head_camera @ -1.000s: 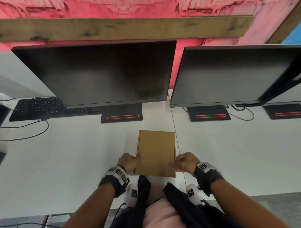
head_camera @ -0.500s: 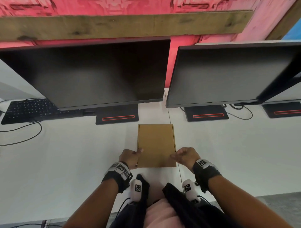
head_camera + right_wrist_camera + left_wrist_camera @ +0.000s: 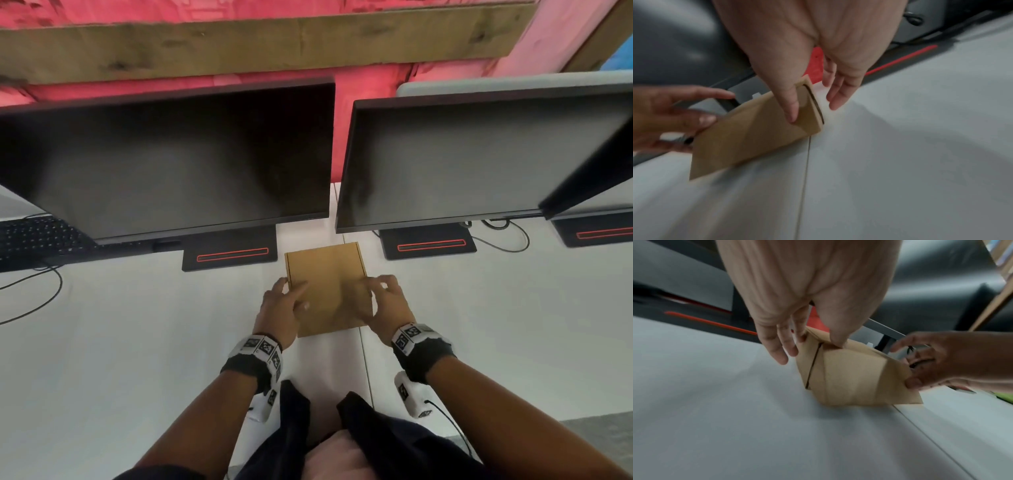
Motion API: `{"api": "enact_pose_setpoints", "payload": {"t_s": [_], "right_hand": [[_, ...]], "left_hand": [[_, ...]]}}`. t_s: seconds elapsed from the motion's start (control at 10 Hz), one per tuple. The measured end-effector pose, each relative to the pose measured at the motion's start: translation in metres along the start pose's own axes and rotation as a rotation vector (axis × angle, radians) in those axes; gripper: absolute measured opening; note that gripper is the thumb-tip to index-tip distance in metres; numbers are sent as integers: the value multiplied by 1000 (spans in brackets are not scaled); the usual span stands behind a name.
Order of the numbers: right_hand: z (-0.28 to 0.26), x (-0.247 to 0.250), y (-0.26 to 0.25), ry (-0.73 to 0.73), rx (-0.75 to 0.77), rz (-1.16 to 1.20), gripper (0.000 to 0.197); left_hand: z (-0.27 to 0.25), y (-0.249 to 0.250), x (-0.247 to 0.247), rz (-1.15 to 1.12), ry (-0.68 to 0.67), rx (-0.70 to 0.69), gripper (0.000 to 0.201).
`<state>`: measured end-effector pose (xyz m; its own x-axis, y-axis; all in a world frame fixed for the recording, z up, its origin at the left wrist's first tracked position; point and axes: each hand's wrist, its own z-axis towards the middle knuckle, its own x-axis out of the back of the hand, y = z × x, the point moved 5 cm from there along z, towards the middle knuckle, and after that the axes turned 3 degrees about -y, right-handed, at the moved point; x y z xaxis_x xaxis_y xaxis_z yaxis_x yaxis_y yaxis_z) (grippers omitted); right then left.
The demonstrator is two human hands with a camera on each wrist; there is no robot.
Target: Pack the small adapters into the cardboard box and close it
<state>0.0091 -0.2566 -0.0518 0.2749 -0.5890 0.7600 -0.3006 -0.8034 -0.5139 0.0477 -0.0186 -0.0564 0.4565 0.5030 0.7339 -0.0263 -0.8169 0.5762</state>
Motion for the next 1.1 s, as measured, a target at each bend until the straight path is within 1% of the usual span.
{"api": "enact_pose_setpoints", "payload": {"t_s": [0.1,0.2,0.3,0.4,0.5,0.6,0.7,0.8,0.9,1.0,1.1], "right_hand": [[14,3,-6,22,130,-340,67],[27,8,-11,40,244,-474,59],[36,14,-14,40,277,-498,47],[40,13,-18,61,289,-499,45],[43,12,-24,70,281,-521,43],[45,14,-28,55,259,-540,44],[42,18,-36,22,236,-570,44],[37,26,-46,-19,220,-590,51],[29,33,-55,-64,203,-610,57],[22,44,-71,-69,252,-594,54],[19,51,-98,-56,353,-502,53]], "left_hand": [[4,13,3,175,7,-45,43],[11,25,3,375,-38,-104,62],[21,29,1,450,-58,-106,69],[27,34,0,479,13,-123,50],[30,37,1,498,58,-113,43],[30,38,0,520,57,-109,44],[30,41,5,546,33,-103,45],[26,45,14,581,-8,-99,45],[16,50,24,561,-65,-87,48],[10,57,38,483,-82,-83,54],[7,77,57,456,40,-171,55]]}}
